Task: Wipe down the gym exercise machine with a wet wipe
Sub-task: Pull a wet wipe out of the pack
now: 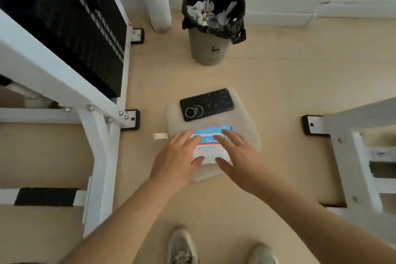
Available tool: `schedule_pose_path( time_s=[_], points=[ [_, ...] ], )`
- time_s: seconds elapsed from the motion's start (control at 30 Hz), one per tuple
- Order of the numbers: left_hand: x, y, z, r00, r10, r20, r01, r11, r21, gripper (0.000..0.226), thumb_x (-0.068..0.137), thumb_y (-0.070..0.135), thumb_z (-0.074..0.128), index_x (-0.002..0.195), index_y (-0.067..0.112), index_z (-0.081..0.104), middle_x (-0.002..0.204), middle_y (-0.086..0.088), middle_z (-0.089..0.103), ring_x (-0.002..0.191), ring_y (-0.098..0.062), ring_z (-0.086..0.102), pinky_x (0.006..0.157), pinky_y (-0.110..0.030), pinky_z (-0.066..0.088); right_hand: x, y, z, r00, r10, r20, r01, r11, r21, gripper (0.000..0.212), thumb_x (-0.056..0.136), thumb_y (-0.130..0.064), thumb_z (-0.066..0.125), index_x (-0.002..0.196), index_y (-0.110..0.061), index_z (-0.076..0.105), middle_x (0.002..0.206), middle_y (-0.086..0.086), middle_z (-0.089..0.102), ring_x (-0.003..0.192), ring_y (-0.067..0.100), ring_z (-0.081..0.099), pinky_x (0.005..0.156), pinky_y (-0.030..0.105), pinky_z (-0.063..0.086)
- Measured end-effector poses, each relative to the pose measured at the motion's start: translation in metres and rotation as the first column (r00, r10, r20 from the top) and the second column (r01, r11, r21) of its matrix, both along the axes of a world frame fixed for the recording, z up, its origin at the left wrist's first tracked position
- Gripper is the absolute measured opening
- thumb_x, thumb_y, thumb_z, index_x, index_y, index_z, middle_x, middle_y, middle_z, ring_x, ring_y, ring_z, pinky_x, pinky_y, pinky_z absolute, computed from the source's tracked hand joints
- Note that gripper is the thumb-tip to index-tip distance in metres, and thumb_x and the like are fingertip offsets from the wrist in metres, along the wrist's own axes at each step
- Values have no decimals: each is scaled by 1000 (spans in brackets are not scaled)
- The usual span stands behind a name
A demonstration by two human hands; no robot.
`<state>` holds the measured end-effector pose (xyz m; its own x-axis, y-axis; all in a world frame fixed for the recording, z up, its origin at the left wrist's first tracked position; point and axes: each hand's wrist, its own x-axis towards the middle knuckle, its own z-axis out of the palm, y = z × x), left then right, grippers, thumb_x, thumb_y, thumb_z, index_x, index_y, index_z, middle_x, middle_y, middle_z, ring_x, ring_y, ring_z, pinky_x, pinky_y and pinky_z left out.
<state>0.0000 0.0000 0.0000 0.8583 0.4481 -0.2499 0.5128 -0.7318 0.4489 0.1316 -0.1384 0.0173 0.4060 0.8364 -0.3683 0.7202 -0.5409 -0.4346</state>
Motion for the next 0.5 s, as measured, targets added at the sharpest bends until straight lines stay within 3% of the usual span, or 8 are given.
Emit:
schedule_pose_path(
  time_s=[0.03,0.1,0.17,0.3,0.37,0.4,0.43,0.5],
  points=[
    [3,3,-23,999,-31,26,31,999,8,53,88,39,63,135,17,52,146,-3,44,134,-22,40,97,-40,48,1,5,-23,999,50,14,-50,999,16,57,96,-34,58,148,-23,36,158,1,28,144,21,26,110,37,36],
    [4,8,-58,991,-94,100,84,992,98,57,83,50,56,128,15,57,136,-6,55,122,-22,49,87,-38,55,9,12,-60,978,155,137,-170,980,106,52,85,-34,71,133,-18,57,139,7,53,122,30,54,83,43,56],
    [3,16,-84,975,-119,185,88,982,167,61,78,57,50,121,15,62,126,-3,61,113,-19,53,83,-32,54,21,15,-84,925,234,298,-307,925,226,36,83,-39,65,111,-16,70,110,5,67,91,29,66,56,34,56],
    [5,23,-100,909,-73,410,14,989,146,62,70,59,60,112,15,68,117,3,64,105,-11,53,88,-20,41,41,19,-93,805,353,477,-523,802,290,42,96,-45,40,103,-19,72,92,-1,68,76,24,63,49,31,50],
    [7,25,-106,870,-23,492,-9,998,62,63,67,59,66,114,18,67,116,10,62,103,-9,54,89,-13,39,51,26,-91,856,381,349,-497,791,356,42,98,-48,37,102,-24,72,87,-5,67,75,21,59,55,34,50],
    [9,25,-107,866,22,499,-28,1000,3,65,64,59,70,119,24,64,116,18,59,104,-7,55,90,-11,39,56,33,-86,910,361,205,-414,825,385,44,99,-51,38,97,-24,72,81,-6,66,72,17,57,59,35,50],
    [9,24,-106,872,93,480,-63,995,-78,72,60,59,76,124,34,57,117,24,57,104,-3,54,90,-11,41,63,41,-85,953,302,23,-286,872,398,48,98,-55,40,90,-21,72,75,-4,65,67,14,56,60,34,49],
    [8,22,-104,888,236,394,-129,952,-279,97,53,53,87,134,55,35,119,28,53,109,5,52,91,-19,48,77,57,-89,945,85,-315,38,930,365,45,93,-52,50,80,-14,68,71,7,64,60,12,55,59,33,50]
  ],
)
